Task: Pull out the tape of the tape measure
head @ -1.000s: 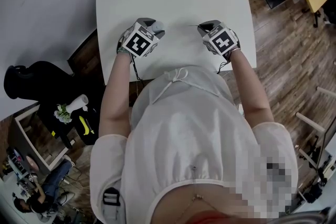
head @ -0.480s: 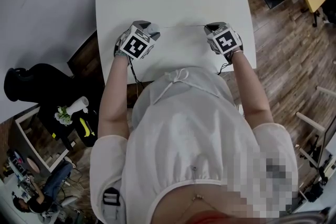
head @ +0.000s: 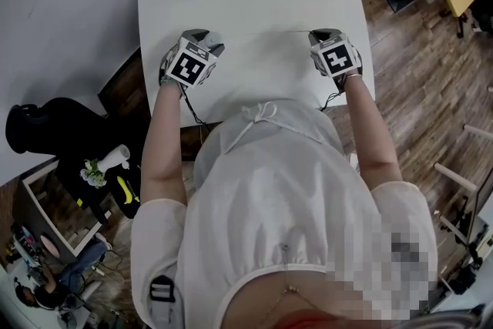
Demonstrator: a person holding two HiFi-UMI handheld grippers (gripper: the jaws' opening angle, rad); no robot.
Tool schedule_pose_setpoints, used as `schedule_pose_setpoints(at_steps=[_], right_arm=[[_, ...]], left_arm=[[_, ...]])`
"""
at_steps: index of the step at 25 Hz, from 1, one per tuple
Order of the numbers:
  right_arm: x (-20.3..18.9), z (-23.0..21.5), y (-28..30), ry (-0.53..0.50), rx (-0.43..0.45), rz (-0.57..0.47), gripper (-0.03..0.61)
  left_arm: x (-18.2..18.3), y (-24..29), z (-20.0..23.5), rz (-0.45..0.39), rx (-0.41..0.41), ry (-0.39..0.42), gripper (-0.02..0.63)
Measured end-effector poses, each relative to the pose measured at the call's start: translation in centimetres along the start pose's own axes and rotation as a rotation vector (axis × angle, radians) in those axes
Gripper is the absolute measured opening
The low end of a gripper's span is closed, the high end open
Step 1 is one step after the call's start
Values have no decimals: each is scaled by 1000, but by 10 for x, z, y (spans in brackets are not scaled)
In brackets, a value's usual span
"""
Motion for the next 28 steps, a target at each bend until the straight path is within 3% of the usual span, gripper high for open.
schedule_pose_setpoints(at_steps=[8, 19, 28], right_arm=[[-7, -11, 2, 66, 2, -20, 17], [-23, -33, 1, 77, -66, 21, 18], [-31, -41, 10, 99, -58, 44, 18]], left_arm=[[-5, 2, 3, 4, -16, -47, 227], [-18, 3, 18, 33, 39, -99, 227], [-22, 10, 16, 55, 50, -79, 227]])
Point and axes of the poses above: the fingertips, and each gripper's own axes: y forward along the fingers, z to its left, x out of its top, the point moved 9 cm from there along -y, backward along the fingers, and after that the axes turned 2 degrees about x, right-handed, at the moved point
